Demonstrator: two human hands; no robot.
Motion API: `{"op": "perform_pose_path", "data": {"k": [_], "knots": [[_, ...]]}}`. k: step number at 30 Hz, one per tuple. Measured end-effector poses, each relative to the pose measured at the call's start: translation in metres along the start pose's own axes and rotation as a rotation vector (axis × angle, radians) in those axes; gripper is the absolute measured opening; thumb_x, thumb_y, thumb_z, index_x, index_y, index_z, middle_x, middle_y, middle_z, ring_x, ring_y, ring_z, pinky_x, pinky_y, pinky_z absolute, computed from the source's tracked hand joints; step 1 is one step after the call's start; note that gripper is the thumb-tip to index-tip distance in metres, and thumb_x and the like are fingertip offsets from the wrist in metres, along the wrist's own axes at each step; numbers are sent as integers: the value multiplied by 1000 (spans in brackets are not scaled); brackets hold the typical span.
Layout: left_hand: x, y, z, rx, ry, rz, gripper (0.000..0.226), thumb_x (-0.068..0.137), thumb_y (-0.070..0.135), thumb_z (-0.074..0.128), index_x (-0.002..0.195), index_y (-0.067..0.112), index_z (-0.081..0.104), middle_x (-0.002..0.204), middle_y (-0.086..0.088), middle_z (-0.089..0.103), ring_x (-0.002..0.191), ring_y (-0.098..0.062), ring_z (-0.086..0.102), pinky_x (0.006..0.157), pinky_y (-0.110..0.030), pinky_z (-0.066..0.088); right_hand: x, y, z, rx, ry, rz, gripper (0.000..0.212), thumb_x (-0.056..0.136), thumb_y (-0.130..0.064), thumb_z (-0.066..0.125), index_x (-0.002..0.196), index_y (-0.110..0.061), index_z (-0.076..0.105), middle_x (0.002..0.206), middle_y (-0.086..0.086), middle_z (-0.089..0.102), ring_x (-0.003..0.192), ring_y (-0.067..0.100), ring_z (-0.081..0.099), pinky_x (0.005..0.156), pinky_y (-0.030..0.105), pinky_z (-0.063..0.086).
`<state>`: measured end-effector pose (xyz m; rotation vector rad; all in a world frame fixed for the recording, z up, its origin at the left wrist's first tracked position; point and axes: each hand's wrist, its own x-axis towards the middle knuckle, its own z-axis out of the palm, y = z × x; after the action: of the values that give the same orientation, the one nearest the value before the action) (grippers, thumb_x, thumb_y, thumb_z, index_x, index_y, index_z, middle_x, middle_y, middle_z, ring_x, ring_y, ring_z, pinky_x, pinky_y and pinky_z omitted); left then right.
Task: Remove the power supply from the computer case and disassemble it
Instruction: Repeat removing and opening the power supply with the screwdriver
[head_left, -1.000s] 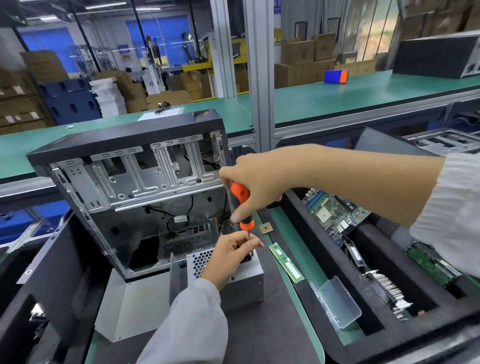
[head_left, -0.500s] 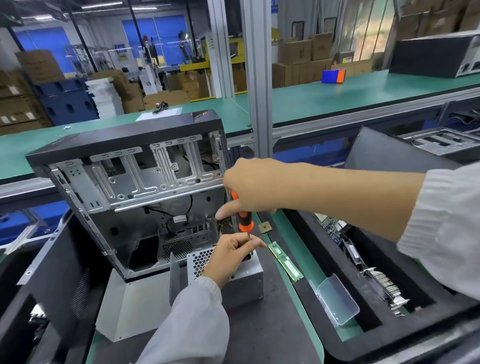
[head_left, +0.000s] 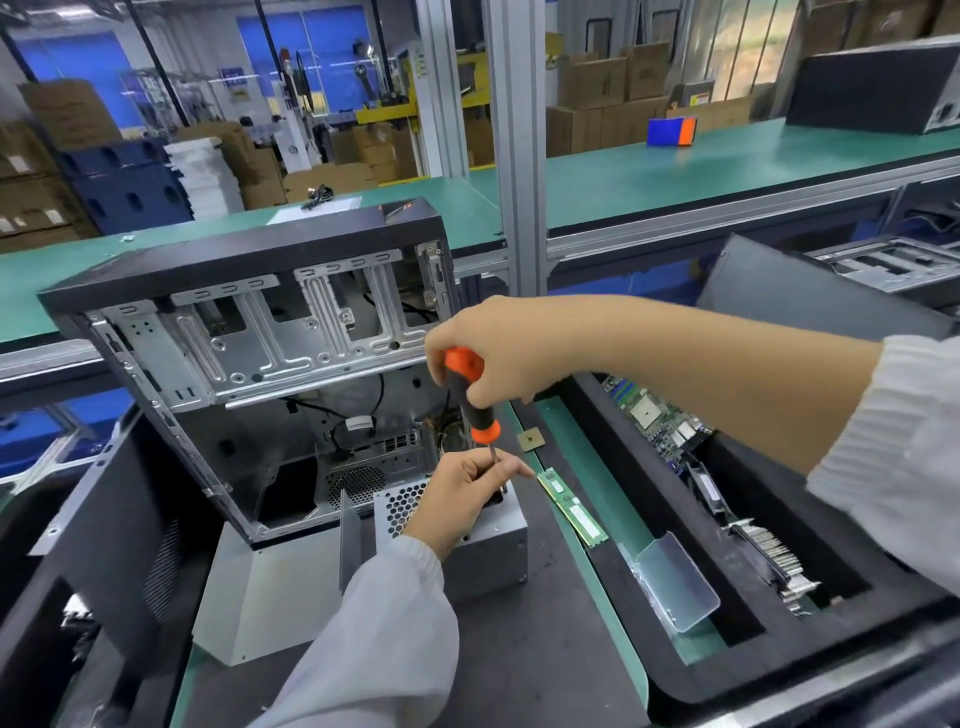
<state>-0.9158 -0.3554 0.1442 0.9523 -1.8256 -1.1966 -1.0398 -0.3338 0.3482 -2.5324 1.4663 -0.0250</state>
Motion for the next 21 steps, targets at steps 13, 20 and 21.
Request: {"op": "perform_pose_path", "data": {"k": [13, 20, 21], "knots": [[0, 5, -14, -28, -62, -23, 22, 90, 9, 62, 98, 26, 74, 59, 7, 22, 54, -10, 25, 58, -14, 31, -5, 12, 49, 695, 303, 11, 21, 96, -25, 54, 113, -21, 42, 97, 8, 66, 93, 22, 65, 86, 45, 52], [-7, 0, -20, 319, -29, 19, 22, 83, 11, 63, 94, 30, 60, 58, 11, 26, 56, -8, 28, 58, -13, 31, -13, 21, 41, 743, 408, -6, 15, 97, -21, 53, 108, -20, 43, 94, 8, 67, 92, 20, 66, 88, 47, 52], [-8, -1, -19, 378, -32, 44, 21, 86, 14, 66, 94, 32, 60, 57, 10, 28, 55, -7, 30, 58, -16, 30, -15, 23, 41, 749, 416, -6, 14, 97, -21, 53, 107, -21, 43, 95, 10, 66, 92, 19, 66, 88, 47, 52]]}}
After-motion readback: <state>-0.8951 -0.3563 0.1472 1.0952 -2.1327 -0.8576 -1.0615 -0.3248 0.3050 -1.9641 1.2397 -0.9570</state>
